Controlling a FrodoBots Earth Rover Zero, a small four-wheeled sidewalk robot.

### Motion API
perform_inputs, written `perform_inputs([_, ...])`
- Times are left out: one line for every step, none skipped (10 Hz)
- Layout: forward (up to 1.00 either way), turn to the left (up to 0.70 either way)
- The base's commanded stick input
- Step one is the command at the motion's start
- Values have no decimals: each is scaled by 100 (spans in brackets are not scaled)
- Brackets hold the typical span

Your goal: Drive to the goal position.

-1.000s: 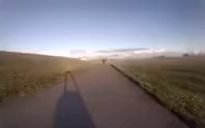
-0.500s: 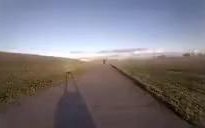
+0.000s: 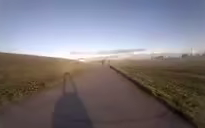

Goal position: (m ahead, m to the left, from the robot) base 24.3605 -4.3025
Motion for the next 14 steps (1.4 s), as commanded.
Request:
perform_inputs([70, 0])
perform_inputs([70, 0])
perform_inputs([70, 0])
perform_inputs([70, 0])
perform_inputs([70, 0])
perform_inputs([70, 0])
perform_inputs([70, 0])
perform_inputs([70, 0])
perform_inputs([70, 0])
perform_inputs([70, 0])
perform_inputs([70, -1])
perform_inputs([70, -18])
perform_inputs([70, -35])
perform_inputs([70, -19])
